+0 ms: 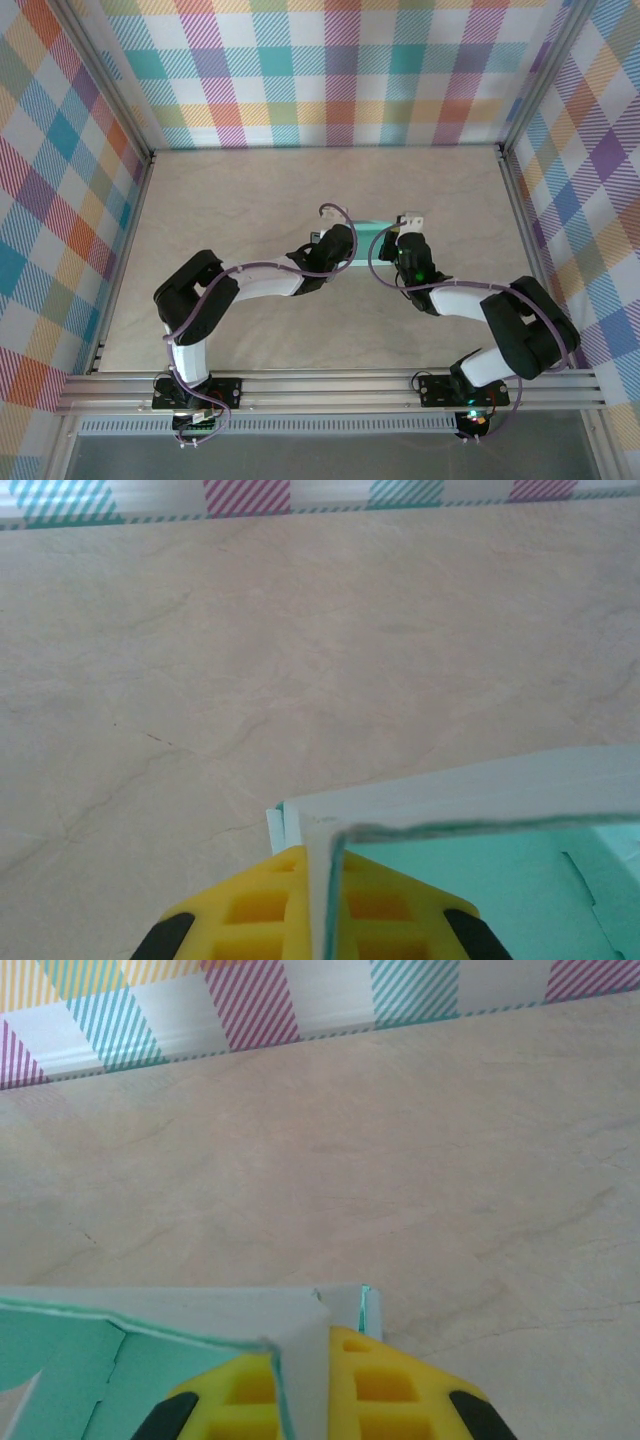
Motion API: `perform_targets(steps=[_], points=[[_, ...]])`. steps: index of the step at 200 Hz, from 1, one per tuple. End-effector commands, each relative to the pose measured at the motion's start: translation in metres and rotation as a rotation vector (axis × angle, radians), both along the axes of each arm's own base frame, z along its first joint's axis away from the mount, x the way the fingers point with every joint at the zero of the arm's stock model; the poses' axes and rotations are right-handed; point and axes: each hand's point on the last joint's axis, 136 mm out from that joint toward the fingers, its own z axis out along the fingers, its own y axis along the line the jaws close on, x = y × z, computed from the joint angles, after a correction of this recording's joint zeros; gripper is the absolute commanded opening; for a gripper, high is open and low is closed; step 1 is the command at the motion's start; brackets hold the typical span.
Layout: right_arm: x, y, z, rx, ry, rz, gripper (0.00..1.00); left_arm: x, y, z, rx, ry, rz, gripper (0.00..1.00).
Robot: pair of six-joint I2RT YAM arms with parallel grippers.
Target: Fold the paper box
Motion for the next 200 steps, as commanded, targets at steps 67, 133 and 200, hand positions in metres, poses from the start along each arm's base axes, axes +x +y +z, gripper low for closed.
perform_targets(steps=[67, 133, 200], points=[[-0.012, 0.044, 0.007, 0.001, -0.01, 0.223, 0.0, -0.011, -0.028, -0.012, -0.071, 0.097, -0.019, 0.0], [-0.011, 0.04, 0.007, -0.003, -0.008, 0.206, 0.0, -0.011, -0.036, -0.001, -0.122, 0.14, -0.04, 0.0], [-0.018, 0.036, -0.018, -0.006, -0.007, 0.208, 0.0, -0.023, -0.026, -0.038, -0.056, 0.023, -0.053, 0.0]])
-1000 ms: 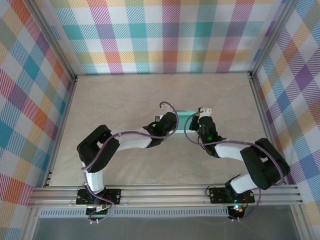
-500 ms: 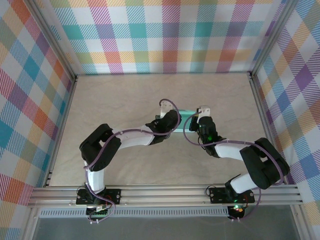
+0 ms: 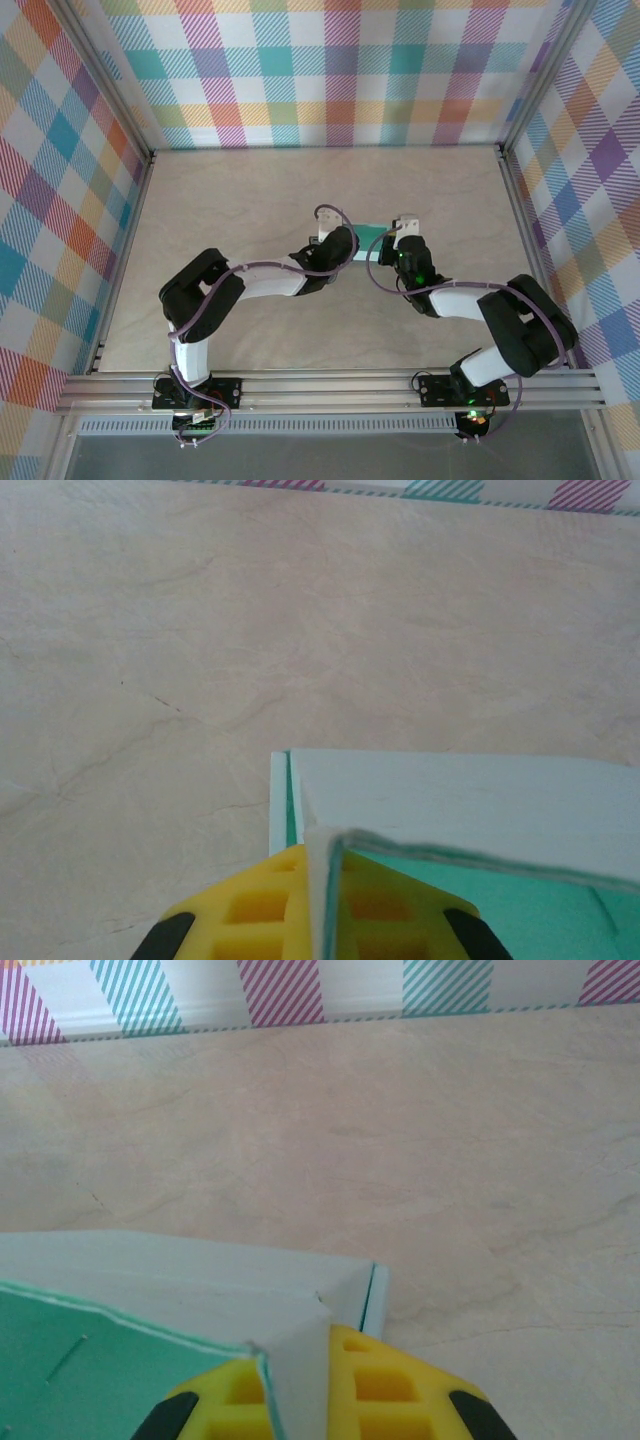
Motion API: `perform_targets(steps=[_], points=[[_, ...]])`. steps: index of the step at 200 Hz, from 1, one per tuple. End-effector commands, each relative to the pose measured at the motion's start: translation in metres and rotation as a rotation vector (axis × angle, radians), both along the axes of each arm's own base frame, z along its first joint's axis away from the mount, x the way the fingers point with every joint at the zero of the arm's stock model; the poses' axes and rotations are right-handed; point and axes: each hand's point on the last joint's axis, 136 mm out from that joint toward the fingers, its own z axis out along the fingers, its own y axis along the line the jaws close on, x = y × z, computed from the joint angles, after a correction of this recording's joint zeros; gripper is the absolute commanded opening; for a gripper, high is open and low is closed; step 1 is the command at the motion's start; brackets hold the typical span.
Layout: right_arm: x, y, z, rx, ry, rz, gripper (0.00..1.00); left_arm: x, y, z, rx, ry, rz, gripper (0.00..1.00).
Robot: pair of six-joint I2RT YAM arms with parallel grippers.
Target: Fold the paper box
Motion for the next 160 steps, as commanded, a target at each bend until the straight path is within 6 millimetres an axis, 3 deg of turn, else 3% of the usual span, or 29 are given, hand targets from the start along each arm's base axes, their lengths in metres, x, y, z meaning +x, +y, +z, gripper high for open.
perform_targets(steps=[1, 61, 77, 124, 136, 160], points=[[-0.012, 0.031, -0.006, 0.053, -0.006, 0.142, 0.0, -0.023, -0.03, -0.021, 0.013, -0.023, -0.13, 0.0], [-0.017, 0.033, -0.018, 0.059, 0.01, 0.161, 0.0, -0.034, -0.027, -0.037, 0.053, -0.083, -0.136, 0.0], [-0.017, 0.033, -0.015, 0.059, 0.004, 0.167, 0.06, -0.034, -0.026, -0.04, 0.066, -0.085, -0.134, 0.0], [-0.027, 0.032, -0.002, 0.053, -0.002, 0.194, 0.6, -0.032, -0.023, -0.044, 0.105, -0.075, -0.115, 0.0], [-0.032, 0.028, 0.004, 0.053, -0.01, 0.189, 0.79, -0.031, -0.022, -0.043, 0.112, -0.073, -0.109, 0.0], [-0.041, 0.014, 0.025, 0.023, -0.035, 0.16, 0.91, -0.03, -0.023, -0.041, 0.116, -0.073, -0.104, 0.0]])
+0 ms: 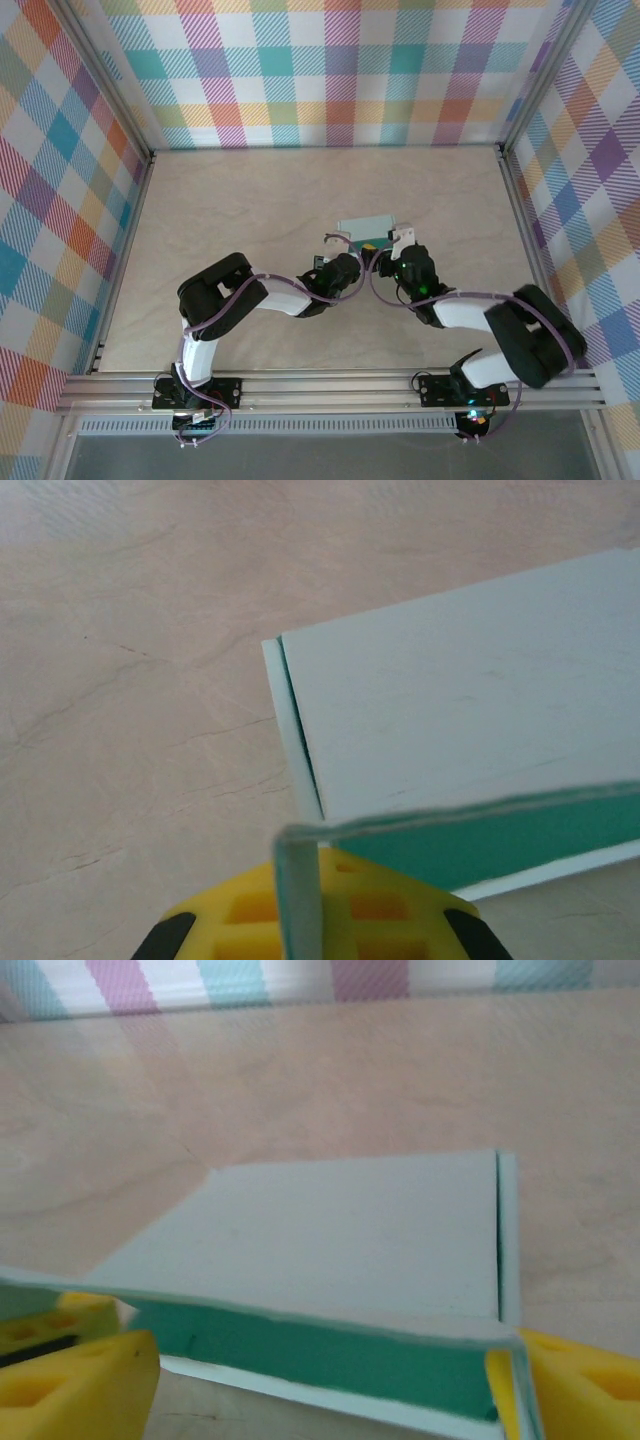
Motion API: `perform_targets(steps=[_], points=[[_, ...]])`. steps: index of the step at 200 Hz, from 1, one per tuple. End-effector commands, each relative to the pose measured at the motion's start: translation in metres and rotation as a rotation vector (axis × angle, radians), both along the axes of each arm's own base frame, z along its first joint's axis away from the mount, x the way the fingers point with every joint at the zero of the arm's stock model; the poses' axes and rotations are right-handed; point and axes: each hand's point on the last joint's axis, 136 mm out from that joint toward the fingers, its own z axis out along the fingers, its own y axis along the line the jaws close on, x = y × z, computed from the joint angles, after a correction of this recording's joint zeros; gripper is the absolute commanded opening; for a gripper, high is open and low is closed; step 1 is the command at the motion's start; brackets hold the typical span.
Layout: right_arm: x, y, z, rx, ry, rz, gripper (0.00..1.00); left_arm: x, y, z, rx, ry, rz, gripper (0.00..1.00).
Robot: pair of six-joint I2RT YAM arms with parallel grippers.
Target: Fold the paper box
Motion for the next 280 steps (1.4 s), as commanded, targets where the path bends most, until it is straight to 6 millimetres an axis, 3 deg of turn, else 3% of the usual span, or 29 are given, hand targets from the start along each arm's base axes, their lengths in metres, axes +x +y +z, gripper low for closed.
perform_targets(steps=[1, 45, 65, 98, 119, 164, 219, 223, 232, 247, 280], points=[[-0.012, -0.005, 0.019, -0.015, -0.03, 0.013, 0.91, -0.005, -0.013, -0.001, 0.017, 0.004, -0.033, 0.0], [-0.02, -0.028, 0.063, -0.024, -0.07, -0.006, 0.93, -0.004, -0.013, -0.004, 0.037, 0.012, -0.032, 0.0], [-0.009, -0.041, 0.071, 0.058, 0.061, -0.053, 0.93, -0.004, -0.012, -0.005, 0.049, 0.009, -0.029, 0.0], [0.014, -0.047, 0.043, 0.085, 0.38, -0.083, 0.93, -0.005, -0.009, -0.006, 0.051, 0.011, -0.017, 0.04], [0.025, -0.048, 0.011, 0.096, 0.518, -0.106, 0.93, -0.005, -0.01, -0.004, 0.035, 0.019, -0.021, 0.06], [0.039, -0.043, -0.025, 0.128, 0.624, -0.099, 0.93, -0.009, -0.012, -0.006, 0.022, 0.046, -0.035, 0.16], [0.039, -0.041, -0.04, 0.152, 0.667, -0.114, 0.91, -0.026, 0.0, -0.006, 0.038, 0.093, -0.071, 0.47], [0.039, -0.041, -0.042, 0.154, 0.669, -0.117, 0.91, -0.028, 0.001, -0.005, 0.044, 0.092, -0.071, 0.53], [0.039, -0.041, -0.043, 0.155, 0.672, -0.122, 0.91, -0.032, 0.004, -0.001, 0.057, 0.088, -0.075, 0.56], [0.039, -0.042, -0.044, 0.153, 0.674, -0.129, 0.9, -0.039, 0.009, 0.005, 0.08, 0.082, -0.081, 0.72], [0.04, -0.041, -0.048, 0.166, 0.688, -0.132, 0.9, -0.061, 0.011, 0.007, 0.104, 0.093, -0.166, 0.75]])
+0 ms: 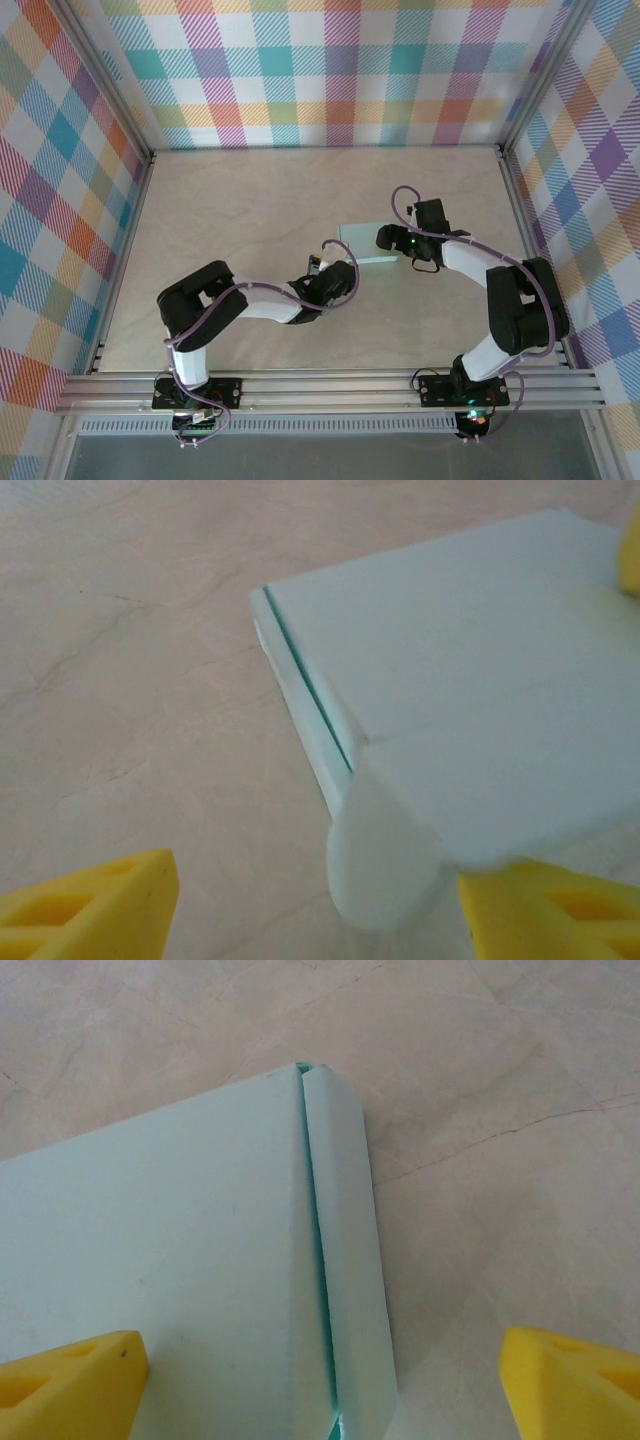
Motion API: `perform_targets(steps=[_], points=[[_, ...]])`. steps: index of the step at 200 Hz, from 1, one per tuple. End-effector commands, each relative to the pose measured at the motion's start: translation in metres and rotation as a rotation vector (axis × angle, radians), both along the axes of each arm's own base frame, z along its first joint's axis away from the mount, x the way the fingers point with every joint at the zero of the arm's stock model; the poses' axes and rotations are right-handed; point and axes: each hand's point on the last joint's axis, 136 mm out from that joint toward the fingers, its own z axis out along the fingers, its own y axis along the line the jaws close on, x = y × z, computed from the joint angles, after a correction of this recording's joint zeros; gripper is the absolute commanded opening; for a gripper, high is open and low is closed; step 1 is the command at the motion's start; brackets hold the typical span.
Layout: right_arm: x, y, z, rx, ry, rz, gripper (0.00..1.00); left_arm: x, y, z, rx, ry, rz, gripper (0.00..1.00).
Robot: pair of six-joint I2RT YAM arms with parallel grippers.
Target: Fold the paper box
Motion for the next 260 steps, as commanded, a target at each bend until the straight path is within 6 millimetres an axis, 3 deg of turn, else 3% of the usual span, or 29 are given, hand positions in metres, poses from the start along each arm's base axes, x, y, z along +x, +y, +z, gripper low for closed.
perform_targets(steps=[1, 24, 47, 58, 73, 102, 117, 142, 170, 189, 227, 260], points=[[0.007, 0.003, 0.001, 0.03, 0.005, -0.013, 0.9, -0.019, 0.0, 0.006, 0.025, 0.01, -0.071, 0.75], [0.009, 0.004, 0.003, 0.04, 0.004, -0.009, 0.9, -0.039, -0.001, 0.01, -0.016, 0.011, -0.162, 0.83], [0.008, 0.007, 0.004, 0.046, 0.002, 0.011, 0.9, -0.049, 0.006, 0.037, -0.07, -0.008, -0.173, 0.88], [0.008, 0.008, 0.004, 0.055, 0.005, 0.024, 0.89, -0.044, 0.012, 0.059, -0.106, -0.026, -0.12, 0.98], [0.006, 0.009, 0.003, 0.066, 0.01, 0.036, 0.88, -0.032, 0.012, 0.087, -0.158, -0.027, -0.08, 1.0], [0.007, 0.01, 0.003, 0.085, 0.017, 0.043, 0.87, 0.001, 0.014, 0.11, -0.236, 0.11, 0.013, 1.0], [0.006, 0.011, 0.002, 0.089, 0.021, 0.048, 0.87, 0.017, 0.012, 0.105, -0.263, 0.227, 0.04, 1.0], [0.007, 0.013, 0.004, 0.098, 0.018, 0.067, 0.87, 0.038, 0.001, 0.078, -0.297, 0.417, 0.046, 1.0], [0.005, 0.016, 0.004, 0.114, 0.023, 0.085, 0.88, 0.055, -0.009, 0.052, -0.396, 0.559, 0.069, 0.8], [0.005, 0.017, 0.003, 0.125, 0.032, 0.084, 0.87, 0.067, -0.005, 0.04, -0.395, 0.57, 0.115, 0.75], [0.005, 0.02, -0.002, 0.15, 0.05, 0.075, 0.85, 0.067, 0.004, 0.001, -0.338, 0.649, 0.157, 0.54], [0.004, 0.015, -0.013, 0.144, 0.079, 0.056, 0.73, 0.061, 0.011, -0.025, -0.303, 0.689, 0.181, 0.4]])
